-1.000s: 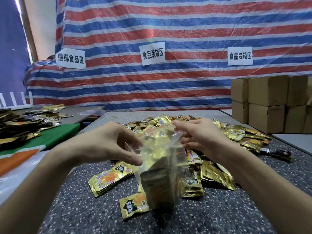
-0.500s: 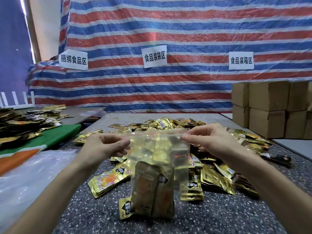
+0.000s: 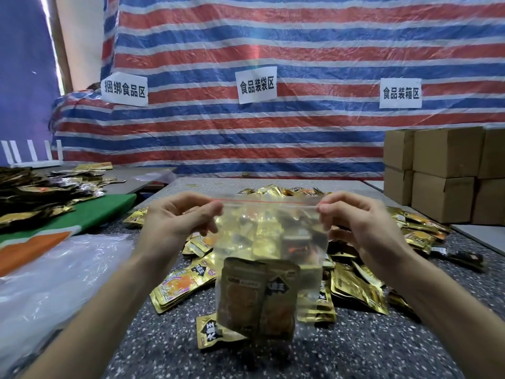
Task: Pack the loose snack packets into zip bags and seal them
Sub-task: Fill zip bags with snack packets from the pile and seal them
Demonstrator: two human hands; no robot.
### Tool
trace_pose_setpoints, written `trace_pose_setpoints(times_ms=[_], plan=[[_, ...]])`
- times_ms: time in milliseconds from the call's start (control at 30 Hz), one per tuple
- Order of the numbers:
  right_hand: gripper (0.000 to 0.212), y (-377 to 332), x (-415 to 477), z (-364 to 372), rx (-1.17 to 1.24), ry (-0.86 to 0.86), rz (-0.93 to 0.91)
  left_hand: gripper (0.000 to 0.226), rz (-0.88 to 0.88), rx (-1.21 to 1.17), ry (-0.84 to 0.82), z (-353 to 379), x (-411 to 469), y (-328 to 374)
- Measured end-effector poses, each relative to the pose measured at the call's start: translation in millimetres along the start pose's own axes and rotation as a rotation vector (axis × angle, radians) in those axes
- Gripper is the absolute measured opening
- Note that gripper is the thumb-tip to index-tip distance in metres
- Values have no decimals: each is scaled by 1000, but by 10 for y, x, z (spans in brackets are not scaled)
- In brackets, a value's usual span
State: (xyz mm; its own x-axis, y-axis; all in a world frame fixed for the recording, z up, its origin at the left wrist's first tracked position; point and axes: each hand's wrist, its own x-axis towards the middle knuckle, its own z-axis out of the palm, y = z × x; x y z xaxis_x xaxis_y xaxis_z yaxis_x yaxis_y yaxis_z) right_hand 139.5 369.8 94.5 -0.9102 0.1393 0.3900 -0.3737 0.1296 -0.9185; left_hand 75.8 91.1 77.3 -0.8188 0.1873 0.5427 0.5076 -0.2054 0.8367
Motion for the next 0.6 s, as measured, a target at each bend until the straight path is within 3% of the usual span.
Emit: trace_pose_setpoints(times_ms=[67,167,200,267,333,400,500,600], plan=[[22,26,6,26,-11,52,35,18,67,68,11,84,-30,-37],[15,21,-23,69,-170,91,21,10,114,72,42,194,-61,-101],[12,-2,-39,90,-292,93,-44,10,121,70,40,218,-69,-102],[36,-98,-70,188,-600,39,-228,14,131,87,1,261,-78,-78],[43,-227,-53,355,-792,-62,-422,10,140,105,-57,310,-70,-36],[33,-333,-7,521,-839,-156,-496,9,157,122,-86,348,-66,11],[21,-440,84,621,-787,-298,-465,12,185,155,-97,336,-81,66],[25,-483,117,627,-718,-430,-436,18,180,192,-107,280,-110,92]])
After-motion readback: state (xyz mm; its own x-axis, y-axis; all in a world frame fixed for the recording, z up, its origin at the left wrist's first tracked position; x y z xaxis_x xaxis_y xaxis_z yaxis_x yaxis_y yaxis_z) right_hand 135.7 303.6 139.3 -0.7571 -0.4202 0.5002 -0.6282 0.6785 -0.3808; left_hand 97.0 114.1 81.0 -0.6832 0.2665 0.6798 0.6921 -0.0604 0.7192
